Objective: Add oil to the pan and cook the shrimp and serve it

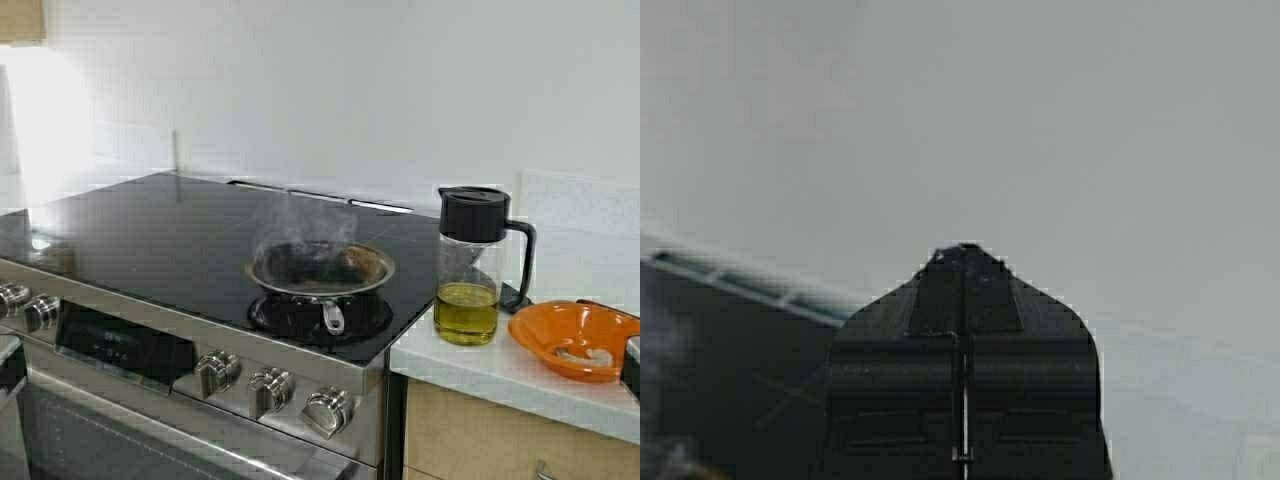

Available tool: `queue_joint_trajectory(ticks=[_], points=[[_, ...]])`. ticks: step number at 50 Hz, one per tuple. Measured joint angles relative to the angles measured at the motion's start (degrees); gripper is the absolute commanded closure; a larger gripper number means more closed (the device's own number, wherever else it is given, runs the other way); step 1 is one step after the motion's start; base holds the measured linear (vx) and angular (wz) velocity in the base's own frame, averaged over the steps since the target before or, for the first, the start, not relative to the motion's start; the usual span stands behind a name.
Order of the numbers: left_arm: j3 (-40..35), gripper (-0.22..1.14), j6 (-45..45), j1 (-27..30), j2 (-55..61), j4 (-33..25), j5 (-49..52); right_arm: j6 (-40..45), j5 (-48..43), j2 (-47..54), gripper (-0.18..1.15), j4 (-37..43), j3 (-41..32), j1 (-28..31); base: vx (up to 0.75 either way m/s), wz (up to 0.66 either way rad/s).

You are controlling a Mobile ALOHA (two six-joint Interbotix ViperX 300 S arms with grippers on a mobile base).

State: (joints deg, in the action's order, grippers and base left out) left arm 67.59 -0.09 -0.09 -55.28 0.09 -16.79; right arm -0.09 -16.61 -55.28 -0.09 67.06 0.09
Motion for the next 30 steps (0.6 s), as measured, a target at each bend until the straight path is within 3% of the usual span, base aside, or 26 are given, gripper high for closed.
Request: queue_joint_trajectory(ticks=[5, 11, 13, 20, 30], points=[[0.6, 0.85, 0.0, -0.2, -0.5, 0.0, 0.1, 0.9, 0.0, 0.1, 0.6, 0.1, 0.2, 1.2, 0.0, 0.0], [0.8, 0.88, 0.0, -0.4, -1.0, 0.0, 0.1, 0.8, 0.2, 1.8, -0.03, 0.1, -0.2, 6.1, 0.0, 0.0], [0.9, 0.89, 0.0, -0.4, -1.1, 0.0, 0.1, 0.5, 0.6, 3.1, -0.15, 0.0, -0.6, 7.7, 0.0, 0.0], [1.1, 0.89, -0.1, -0.4, -1.1, 0.0, 0.1, 0.5, 1.1, 8.1, -0.03, 0.1, -1.8, 12.0, 0.0, 0.0], [1.1, 0.89, -0.3, -0.4, -1.1, 0.0, 0.1, 0.5, -0.5, 16.0, -0.05, 2.6, -1.5, 15.7, 0.0, 0.0]])
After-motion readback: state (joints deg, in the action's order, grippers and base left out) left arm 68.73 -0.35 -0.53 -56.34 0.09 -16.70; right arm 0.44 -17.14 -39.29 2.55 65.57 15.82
